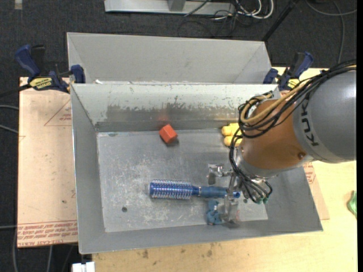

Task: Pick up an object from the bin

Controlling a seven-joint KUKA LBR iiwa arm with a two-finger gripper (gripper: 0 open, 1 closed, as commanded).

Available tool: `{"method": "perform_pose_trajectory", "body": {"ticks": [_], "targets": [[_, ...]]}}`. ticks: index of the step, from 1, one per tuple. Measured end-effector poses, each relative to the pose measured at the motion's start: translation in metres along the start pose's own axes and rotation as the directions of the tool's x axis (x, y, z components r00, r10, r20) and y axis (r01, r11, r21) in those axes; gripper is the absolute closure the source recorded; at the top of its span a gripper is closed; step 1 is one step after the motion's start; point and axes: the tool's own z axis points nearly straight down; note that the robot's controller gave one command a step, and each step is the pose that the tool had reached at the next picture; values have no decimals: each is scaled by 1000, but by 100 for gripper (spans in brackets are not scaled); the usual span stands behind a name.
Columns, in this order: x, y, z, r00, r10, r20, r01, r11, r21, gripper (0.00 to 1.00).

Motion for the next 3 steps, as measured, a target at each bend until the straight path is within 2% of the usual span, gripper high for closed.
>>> {"method": "perform_pose_trajectory", "body": {"ticks": [1, 2, 3], "targets": [[-1, 0, -4, 1000, -1, 6, 1, 1000, 1, 100], [-1, 0, -4, 1000, -1, 6, 1, 1000, 1, 0], [-54, 31, 24, 999, -37, 8, 37, 999, 1, 0]]}}
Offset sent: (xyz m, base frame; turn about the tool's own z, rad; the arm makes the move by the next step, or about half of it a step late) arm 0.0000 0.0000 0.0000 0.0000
